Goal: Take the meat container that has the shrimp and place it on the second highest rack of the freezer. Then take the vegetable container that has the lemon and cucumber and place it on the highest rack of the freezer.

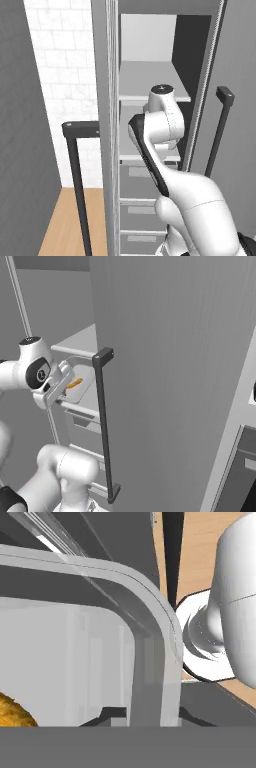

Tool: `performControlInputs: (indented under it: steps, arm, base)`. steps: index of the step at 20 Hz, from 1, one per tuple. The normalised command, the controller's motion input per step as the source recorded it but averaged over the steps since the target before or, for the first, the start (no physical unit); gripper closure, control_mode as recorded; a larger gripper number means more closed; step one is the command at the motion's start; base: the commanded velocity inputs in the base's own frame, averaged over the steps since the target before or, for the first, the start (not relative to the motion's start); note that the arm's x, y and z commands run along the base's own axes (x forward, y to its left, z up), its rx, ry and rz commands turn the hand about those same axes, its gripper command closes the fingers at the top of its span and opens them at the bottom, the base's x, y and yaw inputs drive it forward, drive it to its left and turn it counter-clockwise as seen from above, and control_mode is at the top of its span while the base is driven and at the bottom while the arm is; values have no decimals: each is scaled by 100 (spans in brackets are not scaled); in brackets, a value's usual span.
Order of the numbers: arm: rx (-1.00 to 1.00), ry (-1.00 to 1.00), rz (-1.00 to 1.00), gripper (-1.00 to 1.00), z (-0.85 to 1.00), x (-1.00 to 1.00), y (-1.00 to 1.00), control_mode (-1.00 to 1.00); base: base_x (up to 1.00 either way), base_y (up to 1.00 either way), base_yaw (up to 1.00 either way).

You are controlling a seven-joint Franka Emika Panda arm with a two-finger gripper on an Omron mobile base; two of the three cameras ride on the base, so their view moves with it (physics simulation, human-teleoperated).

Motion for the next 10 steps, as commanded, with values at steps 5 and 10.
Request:
performControlInputs:
  steps: [5, 10]
  arm:
    - [0, -2, -3, 100, -74, 76, 0, -100]
    - [0, -2, 0, 100, -42, 99, -12, -100]
  base:
    - [0, 0, 0]
    - [0, 0, 0]
